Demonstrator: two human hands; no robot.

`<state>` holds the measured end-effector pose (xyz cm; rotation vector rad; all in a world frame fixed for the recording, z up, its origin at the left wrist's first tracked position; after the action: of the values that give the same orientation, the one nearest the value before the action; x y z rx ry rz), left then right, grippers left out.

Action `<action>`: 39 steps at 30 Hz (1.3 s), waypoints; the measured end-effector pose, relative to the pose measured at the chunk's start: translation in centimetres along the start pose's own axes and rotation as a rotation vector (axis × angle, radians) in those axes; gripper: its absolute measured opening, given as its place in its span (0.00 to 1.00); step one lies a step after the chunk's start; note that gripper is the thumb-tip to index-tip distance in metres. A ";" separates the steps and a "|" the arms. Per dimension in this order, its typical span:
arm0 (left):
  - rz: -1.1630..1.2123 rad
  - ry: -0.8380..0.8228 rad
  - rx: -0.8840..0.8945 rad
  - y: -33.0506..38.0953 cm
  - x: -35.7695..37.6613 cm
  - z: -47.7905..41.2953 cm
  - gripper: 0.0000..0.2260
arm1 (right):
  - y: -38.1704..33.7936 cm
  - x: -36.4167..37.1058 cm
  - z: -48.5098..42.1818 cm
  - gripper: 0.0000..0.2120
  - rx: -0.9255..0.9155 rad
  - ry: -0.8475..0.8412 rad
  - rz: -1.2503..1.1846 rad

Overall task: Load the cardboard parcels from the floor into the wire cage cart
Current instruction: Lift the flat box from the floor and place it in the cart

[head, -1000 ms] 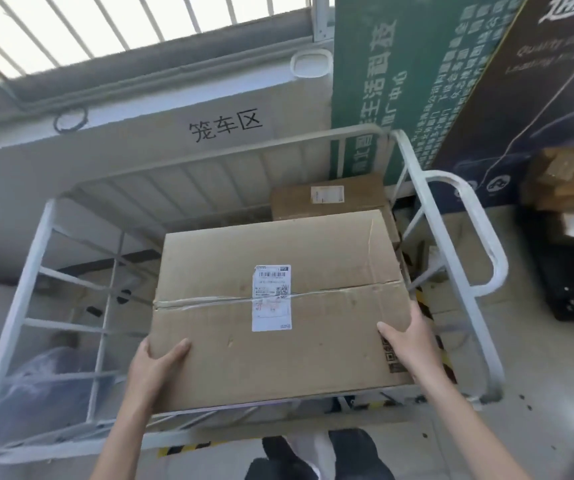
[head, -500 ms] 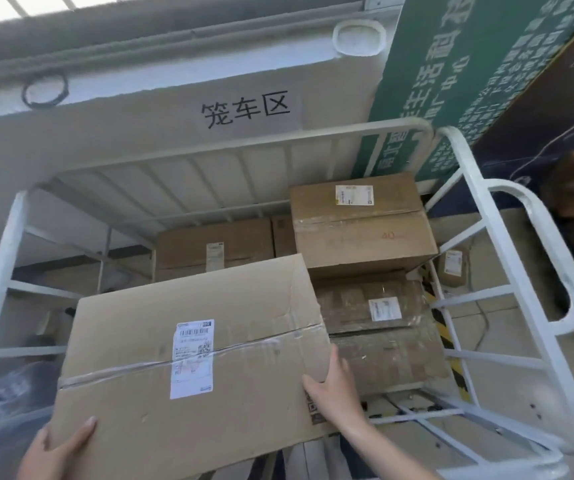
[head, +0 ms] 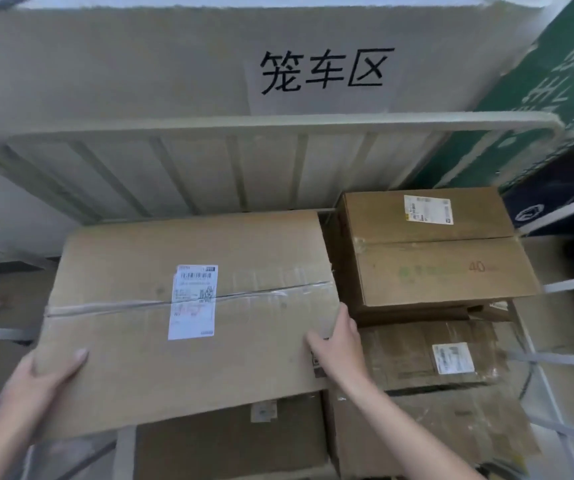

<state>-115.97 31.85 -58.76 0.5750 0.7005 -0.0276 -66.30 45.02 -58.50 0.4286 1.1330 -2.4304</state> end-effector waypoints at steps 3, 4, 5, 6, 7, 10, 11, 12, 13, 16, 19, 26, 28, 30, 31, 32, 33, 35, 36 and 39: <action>-0.086 -0.029 0.043 2.8 3.8 -5.6 0.28 | -0.9 1.4 -5.7 0.45 -0.064 0.015 0.180; -0.124 -0.060 0.060 4.0 5.4 -6.8 0.28 | -0.8 2.3 -7.1 0.46 -0.090 -0.017 0.290; -0.141 -0.088 0.075 4.7 7.2 -8.0 0.30 | -0.6 3.7 -8.1 0.46 -0.130 -0.077 0.408; -0.144 -0.130 0.074 5.3 9.0 -8.8 0.33 | -0.4 5.5 -8.7 0.44 -0.181 -0.155 0.511; -0.169 -0.162 0.077 5.6 10.8 -9.6 0.36 | 0.0 7.3 -8.9 0.43 -0.228 -0.232 0.599; -0.196 -0.180 0.064 6.0 14.6 -11.1 0.40 | 1.7 10.6 -9.2 0.41 -0.267 -0.311 0.834; -0.209 -0.170 0.058 5.8 15.4 -11.4 0.42 | 2.1 10.7 -9.5 0.42 -0.260 -0.287 0.875; -0.220 -0.160 0.050 5.6 15.9 -11.7 0.43 | 2.4 10.5 -9.7 0.42 -0.258 -0.263 0.891; -0.238 -0.147 0.044 5.6 16.1 -11.7 0.44 | 2.6 10.1 -9.8 0.42 -0.262 -0.246 0.896; -0.288 -0.121 0.059 5.6 16.4 -11.4 0.47 | 3.3 8.8 -9.8 0.40 -0.269 -0.211 0.928; -0.295 -0.094 0.076 5.7 16.5 -11.4 0.46 | 4.0 8.4 -9.7 0.39 -0.234 -0.194 0.943; -0.441 -0.163 0.102 5.6 16.9 -11.6 0.46 | 4.3 8.7 -10.3 0.40 -0.248 -0.210 0.909; -0.538 -0.168 0.126 6.3 16.8 -10.6 0.44 | 3.7 8.4 -10.0 0.39 -0.235 -0.231 0.905; -0.656 -0.134 0.174 7.3 17.0 -8.9 0.41 | 2.9 7.7 -9.3 0.37 -0.223 -0.243 0.887; -0.675 -0.112 0.219 8.0 17.3 -7.6 0.39 | 2.4 7.1 -8.7 0.35 -0.226 -0.240 0.866; -0.661 -0.103 0.277 8.8 17.8 -6.0 0.38 | 2.0 6.4 -7.8 0.34 -0.237 -0.229 0.845; -0.624 -0.113 0.337 9.7 18.5 -4.2 0.37 | 1.6 5.6 -6.9 0.33 -0.255 -0.211 0.829; -0.547 -0.171 0.432 11.1 19.9 0.4 0.35 | 1.0 3.5 -4.4 0.32 -0.296 -0.170 0.796; -0.528 -0.204 0.470 11.8 20.5 3.1 0.34 | 0.9 2.2 -3.0 0.32 -0.307 -0.153 0.778; -0.516 -0.249 0.584 14.2 21.5 11.7 0.32 | 1.0 -2.2 1.5 0.32 -0.314 -0.107 0.755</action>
<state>-89.40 41.43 -57.83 0.9143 0.5775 -0.7930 -64.06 43.78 -57.29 0.5025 1.0364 -1.5786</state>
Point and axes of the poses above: each hand's wrist, its own z-axis away from the middle knuckle, its own x-axis out of the palm, y = z × x, the point moved 8 cm from there along -z, towards the middle knuckle, and after that the axes turned 9 degrees about -z, right-handed, at the moved point
